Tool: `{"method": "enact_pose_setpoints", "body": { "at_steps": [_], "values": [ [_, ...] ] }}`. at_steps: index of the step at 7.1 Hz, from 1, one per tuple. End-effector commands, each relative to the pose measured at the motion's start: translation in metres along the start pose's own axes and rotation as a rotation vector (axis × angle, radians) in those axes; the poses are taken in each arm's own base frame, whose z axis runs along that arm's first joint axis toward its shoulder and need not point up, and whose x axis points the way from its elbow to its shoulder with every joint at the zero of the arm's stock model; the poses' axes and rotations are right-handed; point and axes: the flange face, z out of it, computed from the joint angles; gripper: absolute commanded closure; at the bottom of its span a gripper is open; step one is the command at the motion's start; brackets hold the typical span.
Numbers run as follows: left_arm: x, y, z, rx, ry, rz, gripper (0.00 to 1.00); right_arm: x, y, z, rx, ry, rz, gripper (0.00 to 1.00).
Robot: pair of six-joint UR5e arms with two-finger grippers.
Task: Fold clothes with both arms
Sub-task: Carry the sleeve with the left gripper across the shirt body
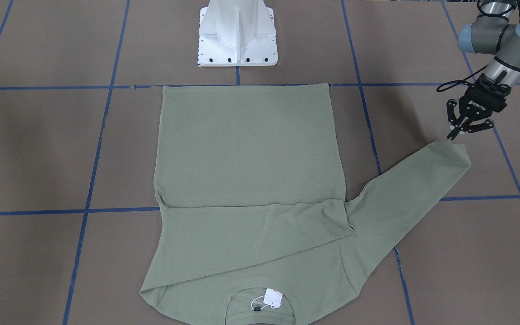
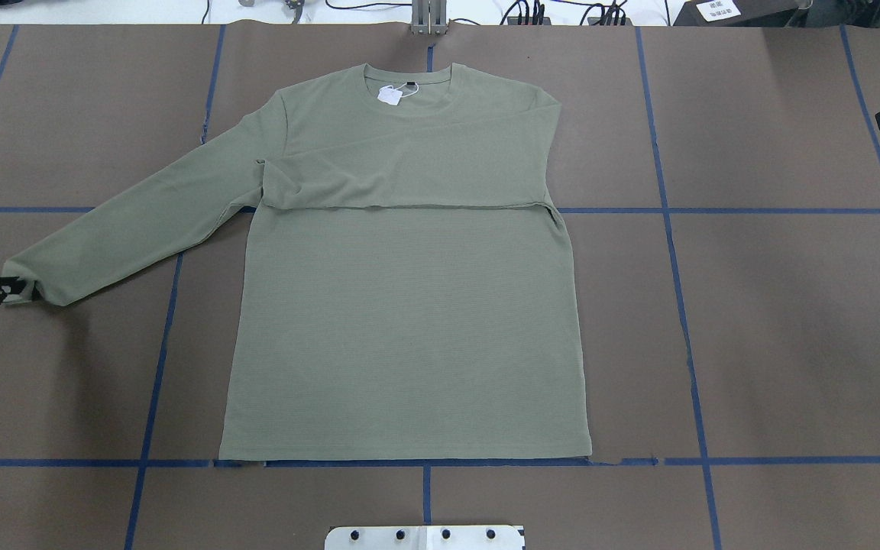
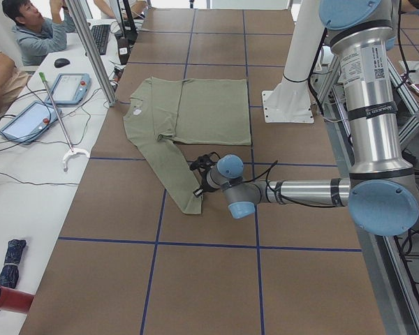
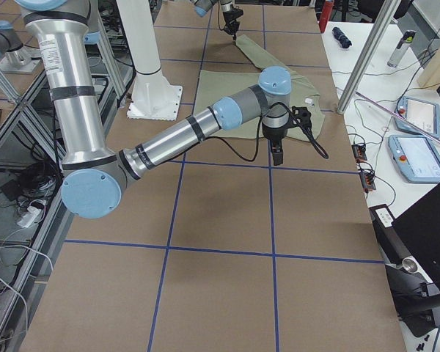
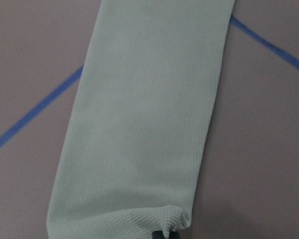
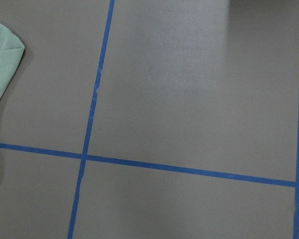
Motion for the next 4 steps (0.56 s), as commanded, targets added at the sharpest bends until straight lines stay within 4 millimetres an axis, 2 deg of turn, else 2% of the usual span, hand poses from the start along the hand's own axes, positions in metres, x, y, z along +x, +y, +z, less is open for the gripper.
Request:
{"method": "enact_pose_setpoints", "body": {
  "at_steps": [1, 2, 3, 4],
  "values": [
    [-0.029, -0.145, -0.003, 0.039, -0.019, -0.066, 1.0, 0.04, 0.027, 0.013, -0.039, 0.044, -0.044, 0.0],
    [-0.017, -0.207, 0.001, 0.053, -0.014, -0.129, 1.0, 0.051, 0.037, 0.013, -0.043, 0.049, -0.042, 0.0],
    [0.0, -0.279, 0.003, 0.057, -0.012, -0.228, 1.0, 0.055, 0.038, 0.016, -0.049, 0.052, -0.038, 0.0],
    [0.017, -0.338, 0.001, 0.028, -0.024, -0.27, 1.0, 0.059, 0.04, 0.018, -0.055, 0.054, -0.032, 0.0]
  ]
}}
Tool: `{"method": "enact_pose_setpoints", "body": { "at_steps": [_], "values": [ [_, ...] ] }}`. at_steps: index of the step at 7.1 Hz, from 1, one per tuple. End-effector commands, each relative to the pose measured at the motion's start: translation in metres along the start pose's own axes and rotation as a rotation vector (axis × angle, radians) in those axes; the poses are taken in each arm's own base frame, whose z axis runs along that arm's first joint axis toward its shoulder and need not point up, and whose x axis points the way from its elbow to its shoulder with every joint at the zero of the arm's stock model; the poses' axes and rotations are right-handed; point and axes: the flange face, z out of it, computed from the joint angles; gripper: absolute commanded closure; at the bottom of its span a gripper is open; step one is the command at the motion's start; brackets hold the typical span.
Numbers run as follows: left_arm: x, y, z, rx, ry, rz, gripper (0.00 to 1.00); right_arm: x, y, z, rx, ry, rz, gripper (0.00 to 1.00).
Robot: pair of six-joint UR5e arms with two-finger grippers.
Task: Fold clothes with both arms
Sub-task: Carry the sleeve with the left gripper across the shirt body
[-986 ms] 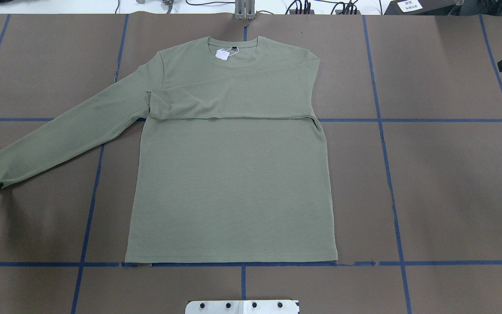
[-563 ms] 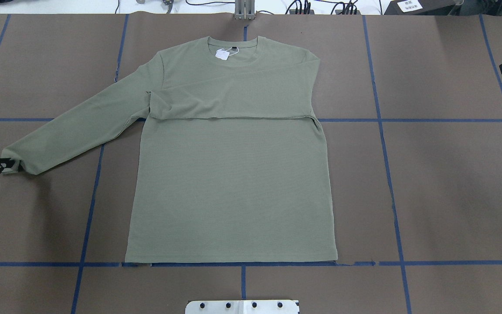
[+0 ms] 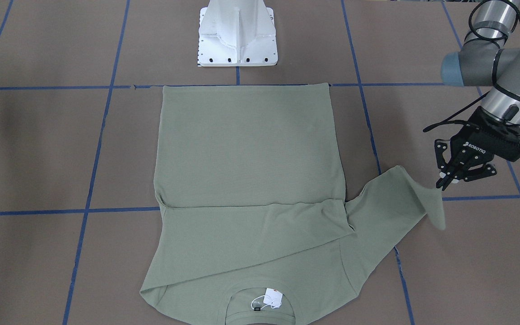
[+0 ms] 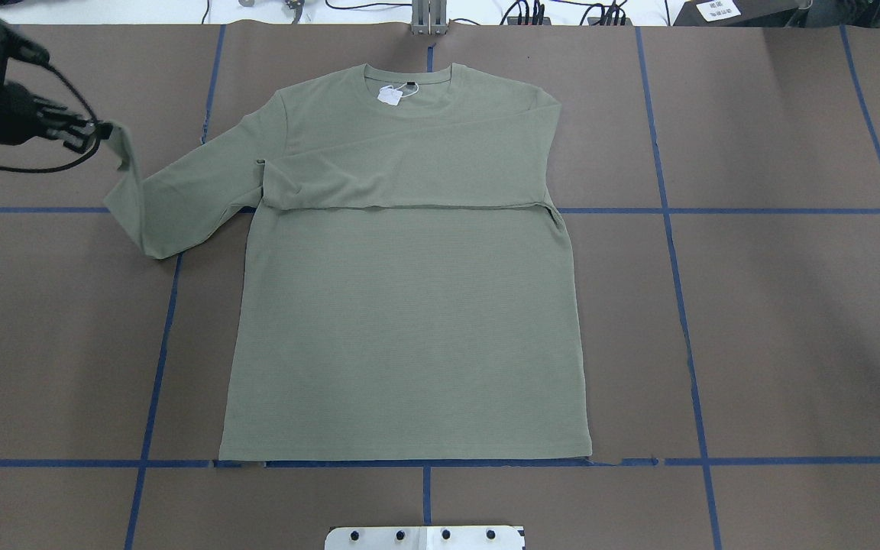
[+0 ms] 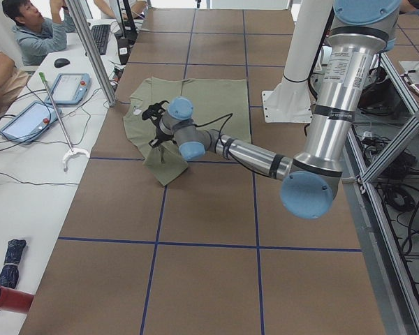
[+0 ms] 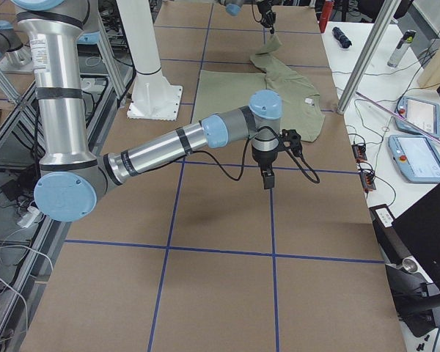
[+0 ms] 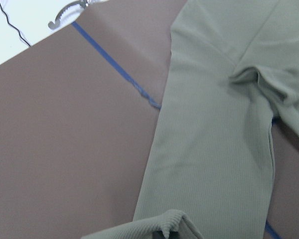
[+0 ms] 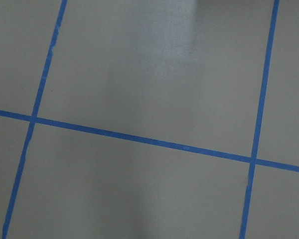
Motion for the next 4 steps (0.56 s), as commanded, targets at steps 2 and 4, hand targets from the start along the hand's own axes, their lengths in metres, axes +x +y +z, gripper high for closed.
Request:
{"method": "enact_pose_setpoints", "body": {
  "at_steps": [2, 4],
  "values": [
    [0.129, -0.172, 0.0, -0.011, -0.026, -0.263, 1.0, 0.007, 0.005, 0.004, -0.01, 0.004, 0.011, 0.0],
    [0.242, -0.262, 0.062, -0.015, -0.047, -0.441, 1.0, 0.009, 0.005, 0.005, -0.012, 0.006, 0.014, 0.0]
  ]
}}
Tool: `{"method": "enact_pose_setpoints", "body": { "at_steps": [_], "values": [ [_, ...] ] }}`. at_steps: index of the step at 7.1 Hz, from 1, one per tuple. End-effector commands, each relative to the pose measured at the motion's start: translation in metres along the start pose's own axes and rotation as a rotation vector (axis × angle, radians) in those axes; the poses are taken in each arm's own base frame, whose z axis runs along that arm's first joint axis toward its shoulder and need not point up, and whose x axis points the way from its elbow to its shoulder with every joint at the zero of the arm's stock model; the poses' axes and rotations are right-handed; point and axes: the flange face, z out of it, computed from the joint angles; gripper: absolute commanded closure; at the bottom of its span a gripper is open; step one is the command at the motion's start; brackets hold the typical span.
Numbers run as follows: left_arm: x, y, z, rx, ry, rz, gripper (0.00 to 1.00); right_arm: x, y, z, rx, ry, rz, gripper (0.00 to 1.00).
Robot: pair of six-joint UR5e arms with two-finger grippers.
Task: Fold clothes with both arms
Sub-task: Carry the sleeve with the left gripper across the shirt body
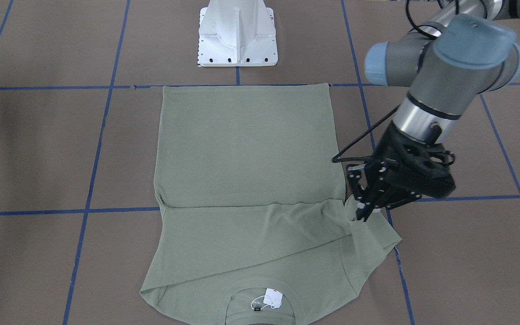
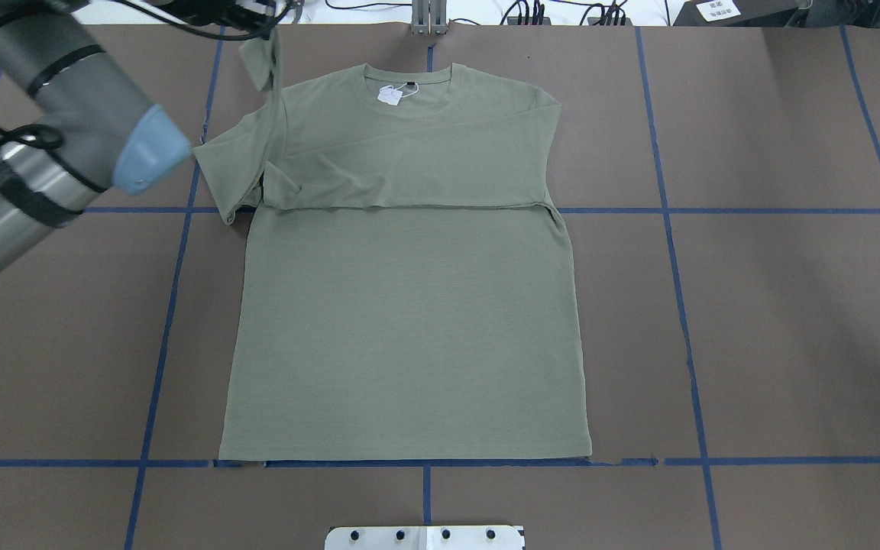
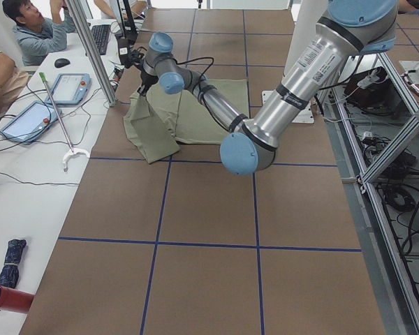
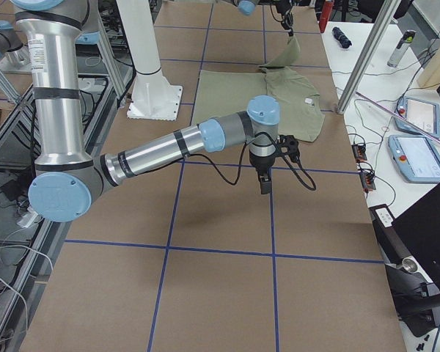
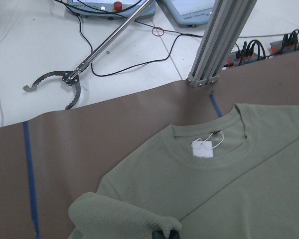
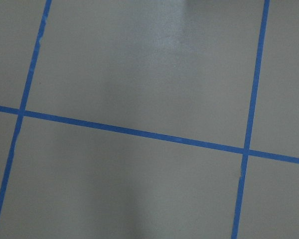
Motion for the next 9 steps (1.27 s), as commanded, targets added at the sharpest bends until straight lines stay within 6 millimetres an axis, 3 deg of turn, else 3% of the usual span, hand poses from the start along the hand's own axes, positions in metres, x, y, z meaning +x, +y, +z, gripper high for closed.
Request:
{"method": "enact_pose_setpoints", "body": {
  "at_steps": [1, 4, 6, 7, 8, 9],
  "values": [
    [0.143, -0.012, 0.062, 0.01, -0.018, -0.119, 1.0, 0.001, 0.001, 0.001, -0.002, 0.001, 0.005, 0.0],
    [0.24, 0.109, 0.133, 0.111, 0.048, -0.039, 1.0, 0.005, 0.001, 0.0, 0.0, 0.003, 0.013, 0.0],
    [0.298, 0.181, 0.143, 0.097, 0.124, 0.012, 1.0, 0.005, 0.001, 0.0, 0.0, 0.001, 0.016, 0.0],
    [0.319, 0.203, 0.14, 0.095, 0.141, 0.07, 1.0, 0.005, 0.001, 0.0, 0.0, 0.001, 0.017, 0.0],
    [0.323, 0.213, 0.142, 0.086, 0.147, 0.083, 0.65, 0.005, 0.001, 0.0, 0.0, 0.003, 0.019, 0.0],
    [0.314, 0.216, 0.144, 0.102, 0.169, 0.076, 0.01, 0.003, -0.001, -0.002, 0.005, 0.002, 0.019, 0.0]
  ]
}}
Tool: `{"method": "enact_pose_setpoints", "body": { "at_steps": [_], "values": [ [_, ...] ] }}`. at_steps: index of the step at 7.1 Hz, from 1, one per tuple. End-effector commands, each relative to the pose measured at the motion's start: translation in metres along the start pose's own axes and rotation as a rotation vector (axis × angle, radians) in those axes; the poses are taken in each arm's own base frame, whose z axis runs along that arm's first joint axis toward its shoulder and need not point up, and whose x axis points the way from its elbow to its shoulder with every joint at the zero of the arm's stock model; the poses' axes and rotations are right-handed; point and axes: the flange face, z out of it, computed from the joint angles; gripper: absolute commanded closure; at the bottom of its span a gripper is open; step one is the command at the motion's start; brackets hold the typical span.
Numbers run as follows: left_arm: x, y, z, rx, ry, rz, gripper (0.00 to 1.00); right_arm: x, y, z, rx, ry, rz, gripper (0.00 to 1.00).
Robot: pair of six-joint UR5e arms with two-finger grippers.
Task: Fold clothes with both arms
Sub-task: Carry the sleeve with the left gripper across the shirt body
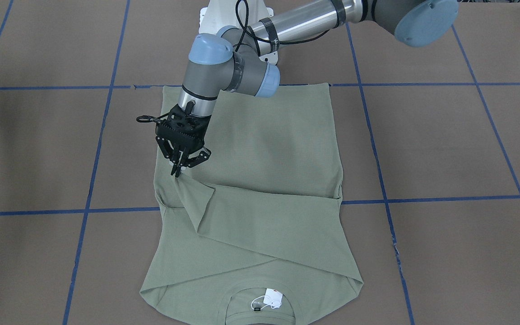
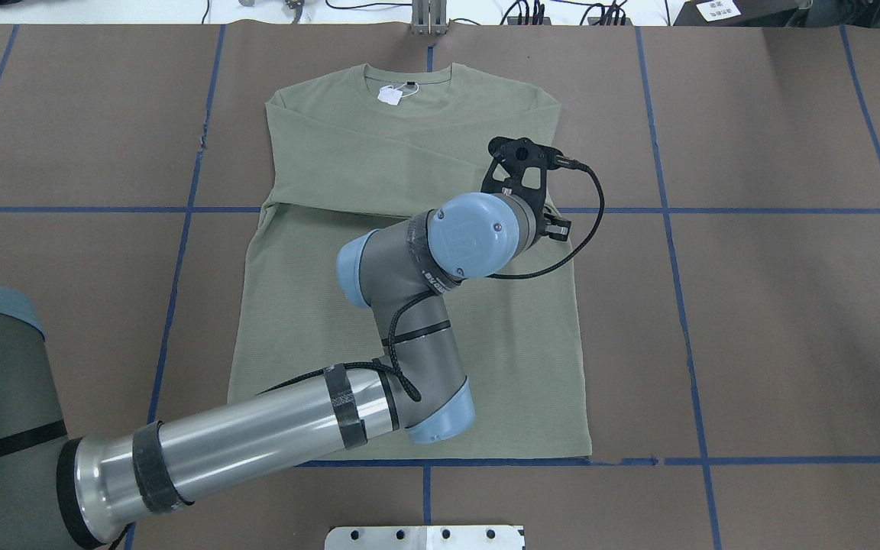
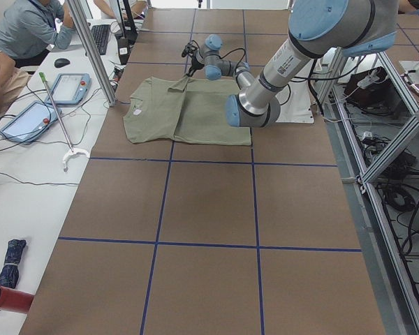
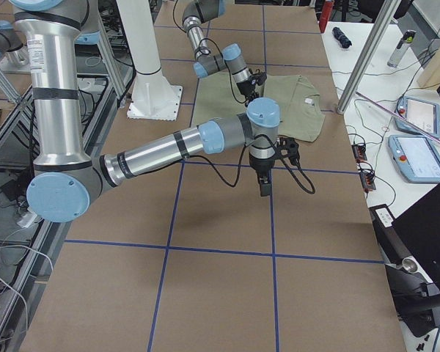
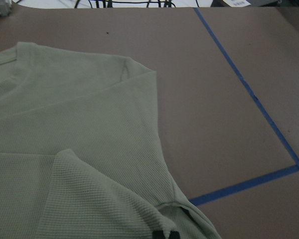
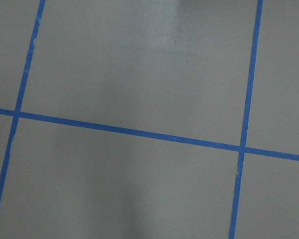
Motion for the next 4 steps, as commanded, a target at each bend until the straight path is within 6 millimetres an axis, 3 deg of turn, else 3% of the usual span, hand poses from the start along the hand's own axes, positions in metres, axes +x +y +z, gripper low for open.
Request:
{"method": "enact_pose_setpoints", "body": {
  "at_steps": [1, 2, 3, 4],
  "values": [
    [-0.015, 0.015, 0.002, 0.025, 0.037, 0.006, 0.0, -0.004, -0.006, -0.003, 0.009, -0.004, -0.001, 0.0],
    [-0.035, -0.016, -0.007, 0.055, 0.026, 0.036, 0.0, -0.011, -0.01, -0.007, 0.015, -0.016, -0.004, 0.0],
    [-0.071, -0.049, -0.018, -0.063, 0.009, 0.107, 0.0, -0.025, -0.023, -0.016, 0.043, -0.027, -0.036, 0.0],
    [-0.104, -0.07, -0.037, -0.142, -0.023, 0.132, 0.0, -0.045, -0.03, -0.01, 0.093, -0.051, -0.125, 0.0]
  ]
}}
